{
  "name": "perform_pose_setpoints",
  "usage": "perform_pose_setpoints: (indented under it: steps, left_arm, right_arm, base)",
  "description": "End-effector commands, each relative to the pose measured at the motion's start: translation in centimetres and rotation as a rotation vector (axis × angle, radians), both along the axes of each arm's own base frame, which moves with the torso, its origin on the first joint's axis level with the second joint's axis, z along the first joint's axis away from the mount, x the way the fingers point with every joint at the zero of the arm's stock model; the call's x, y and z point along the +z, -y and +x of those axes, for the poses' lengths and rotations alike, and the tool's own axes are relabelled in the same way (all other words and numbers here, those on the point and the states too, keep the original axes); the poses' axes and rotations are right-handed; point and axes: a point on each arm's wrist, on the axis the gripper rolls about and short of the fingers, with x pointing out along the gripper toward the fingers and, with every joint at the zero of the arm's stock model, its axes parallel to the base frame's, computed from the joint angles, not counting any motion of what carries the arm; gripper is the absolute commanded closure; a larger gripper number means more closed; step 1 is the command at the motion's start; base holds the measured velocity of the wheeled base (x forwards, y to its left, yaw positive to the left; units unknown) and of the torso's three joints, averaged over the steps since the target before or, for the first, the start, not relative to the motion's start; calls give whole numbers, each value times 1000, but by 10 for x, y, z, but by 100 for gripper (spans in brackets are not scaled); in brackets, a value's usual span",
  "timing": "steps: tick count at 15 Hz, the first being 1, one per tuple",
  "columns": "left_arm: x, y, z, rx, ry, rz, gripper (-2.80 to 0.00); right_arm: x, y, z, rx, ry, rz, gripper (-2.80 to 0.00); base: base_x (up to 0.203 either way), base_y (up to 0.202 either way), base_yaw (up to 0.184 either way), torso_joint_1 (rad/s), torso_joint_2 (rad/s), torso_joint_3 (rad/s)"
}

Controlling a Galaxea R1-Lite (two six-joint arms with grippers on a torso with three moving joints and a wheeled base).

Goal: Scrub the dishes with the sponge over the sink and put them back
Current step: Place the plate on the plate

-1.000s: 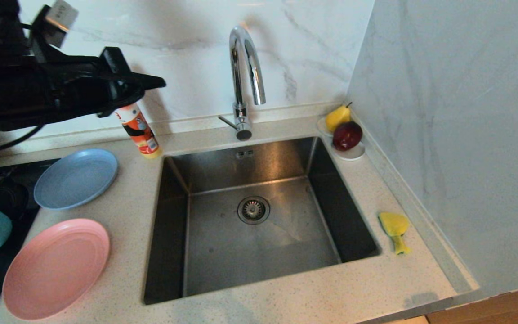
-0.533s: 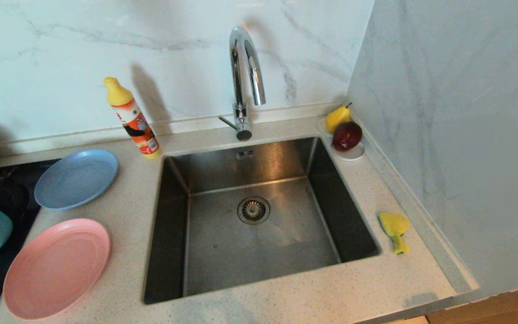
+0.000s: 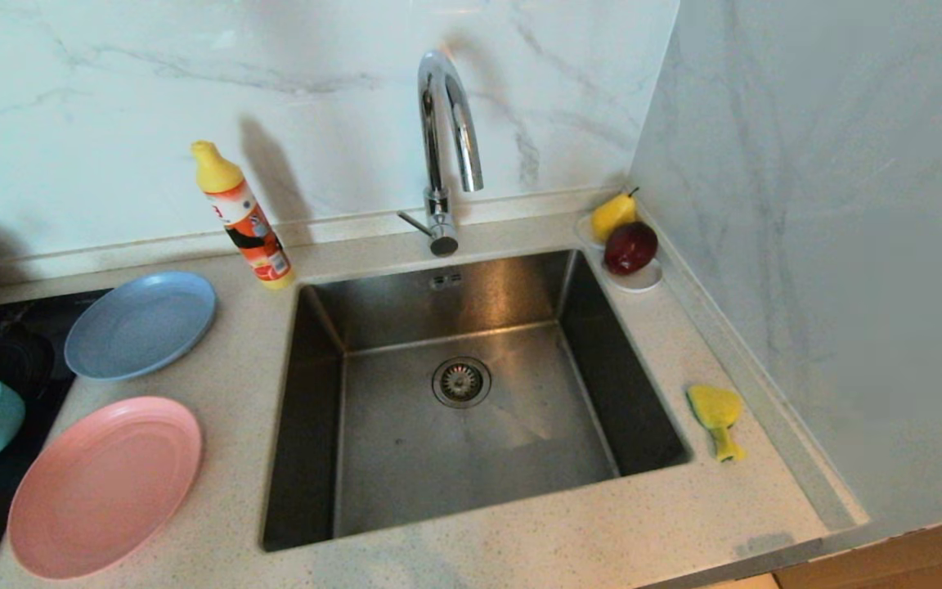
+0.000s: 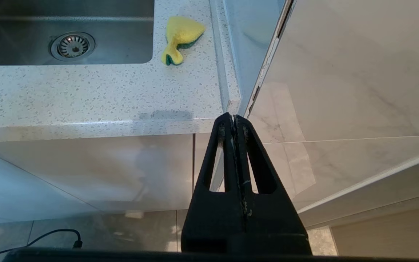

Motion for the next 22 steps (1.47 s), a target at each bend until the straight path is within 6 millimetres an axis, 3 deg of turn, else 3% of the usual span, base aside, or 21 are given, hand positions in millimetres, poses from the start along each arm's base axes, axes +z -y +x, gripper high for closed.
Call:
perform_pose_setpoints:
  steps: [1, 3, 5, 7, 13, 17, 21, 22]
  left_arm:
    - [-7, 4, 54, 32, -127, 21, 0]
    - [-12, -10, 94, 78, -196, 24, 0]
    - [-20, -40, 134, 104, -249, -3, 0]
    - [-32, -76, 160, 72, -281, -67, 0]
    - [-73, -141, 171, -176, -367, -532, 0]
    - [-106, -165, 185, -143, -417, -692, 0]
    - [-151, -182, 204, -77, -477, -862, 0]
    - [-160, -185, 208, -65, -485, -896, -280]
  right_arm:
    - [0, 0, 0, 1, -1, -1, 0]
    - [0, 0, 0, 1, -1, -1, 0]
    - [0, 0, 0, 1, -1, -1, 0]
    - [0, 0, 0, 1, -1, -1, 0]
    - [0, 0, 0, 1, -1, -1, 0]
    - [0, 0, 0, 1, -1, -1, 0]
    - [0, 0, 0, 1, -1, -1, 0]
    - [0, 0, 0, 1, -1, -1, 0]
  base:
    - [0, 0, 0, 0, 0, 0]
    - [0, 0, 0, 0, 0, 0]
    - [0, 0, 0, 0, 0, 0]
    - [0, 0, 0, 0, 0, 0]
    - [0, 0, 0, 0, 0, 0]
    - [0, 0, 0, 0, 0, 0]
    - [0, 0, 0, 0, 0, 0]
    - [0, 0, 0, 0, 0, 0]
